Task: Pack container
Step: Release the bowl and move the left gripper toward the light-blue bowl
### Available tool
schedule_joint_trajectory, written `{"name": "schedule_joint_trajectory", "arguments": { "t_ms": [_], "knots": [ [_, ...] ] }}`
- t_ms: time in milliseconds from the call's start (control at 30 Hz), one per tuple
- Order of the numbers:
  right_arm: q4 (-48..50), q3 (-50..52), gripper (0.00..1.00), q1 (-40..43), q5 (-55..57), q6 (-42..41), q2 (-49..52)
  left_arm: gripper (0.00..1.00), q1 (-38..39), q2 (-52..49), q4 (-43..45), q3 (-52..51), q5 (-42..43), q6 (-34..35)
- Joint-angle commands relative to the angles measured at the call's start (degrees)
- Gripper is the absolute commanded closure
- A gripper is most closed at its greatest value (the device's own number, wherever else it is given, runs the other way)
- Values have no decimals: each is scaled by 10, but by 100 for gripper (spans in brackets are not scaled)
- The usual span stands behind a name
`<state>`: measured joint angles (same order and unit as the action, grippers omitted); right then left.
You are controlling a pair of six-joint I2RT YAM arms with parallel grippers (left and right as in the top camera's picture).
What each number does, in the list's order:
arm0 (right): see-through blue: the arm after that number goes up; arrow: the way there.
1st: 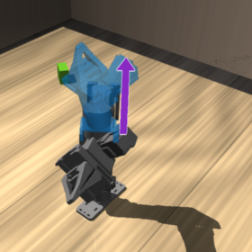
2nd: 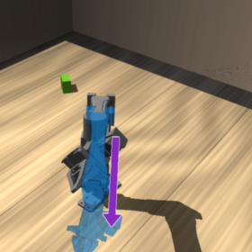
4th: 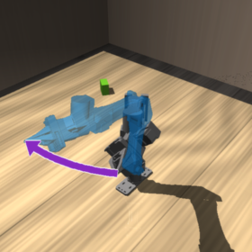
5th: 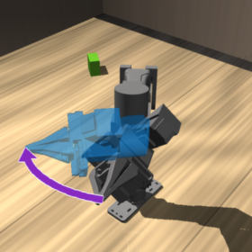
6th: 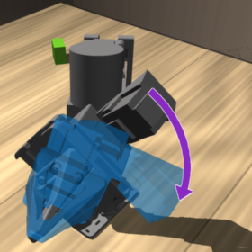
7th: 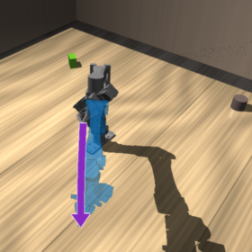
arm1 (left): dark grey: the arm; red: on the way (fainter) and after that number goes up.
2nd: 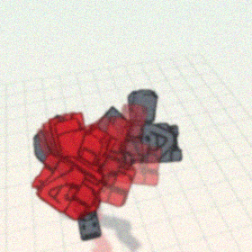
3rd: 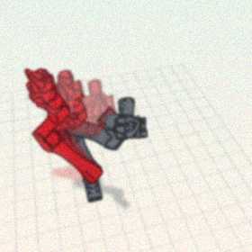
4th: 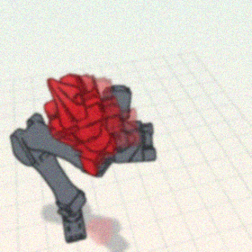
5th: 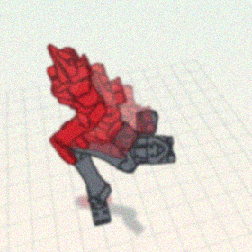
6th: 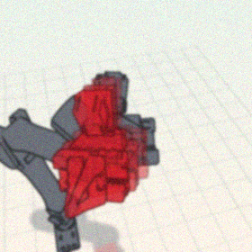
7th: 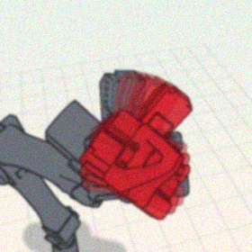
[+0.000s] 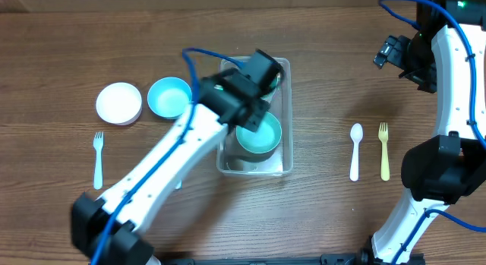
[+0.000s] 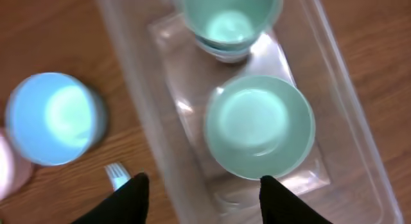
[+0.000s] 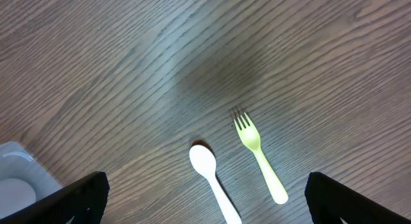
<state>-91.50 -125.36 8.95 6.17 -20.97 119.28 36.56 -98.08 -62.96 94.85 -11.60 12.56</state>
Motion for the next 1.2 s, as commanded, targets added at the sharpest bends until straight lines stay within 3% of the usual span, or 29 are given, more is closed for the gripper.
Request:
{"name": "schedule_joint_trajectory", "arguments": {
  "t_ms": [0, 100, 233, 367, 533, 633, 933, 1067, 1167],
  "knots": [
    [2, -14, 0, 0, 2, -3, -22, 20, -79, 37, -28, 17, -25, 42],
    [2, -14, 0, 0, 2, -3, -22, 14, -149, 34, -40, -2, -7, 2],
    [2, -14, 0, 0, 2, -3, -22, 19, -210, 15, -6, -48, 21, -39],
    [2, -14, 0, 0, 2, -3, -22, 28, -219, -14, 46, -95, 104, -134],
    [2, -14, 0, 0, 2, -3, -22, 32, -209, -66, 89, -123, 63, -199],
    [2, -14, 0, 0, 2, -3, -22, 37, -210, -104, 102, -125, 34, -200],
    [2, -14, 0, 0, 2, -3, -22, 39, -225, -169, 178, -125, 13, -214],
    [2, -14, 0, 0, 2, -3, -22, 50, -228, -184, 200, -125, 0, -214],
    [2, -14, 0, 0, 2, -3, -22, 52, -230, -185, 205, -125, 0, -215]
  ]
}}
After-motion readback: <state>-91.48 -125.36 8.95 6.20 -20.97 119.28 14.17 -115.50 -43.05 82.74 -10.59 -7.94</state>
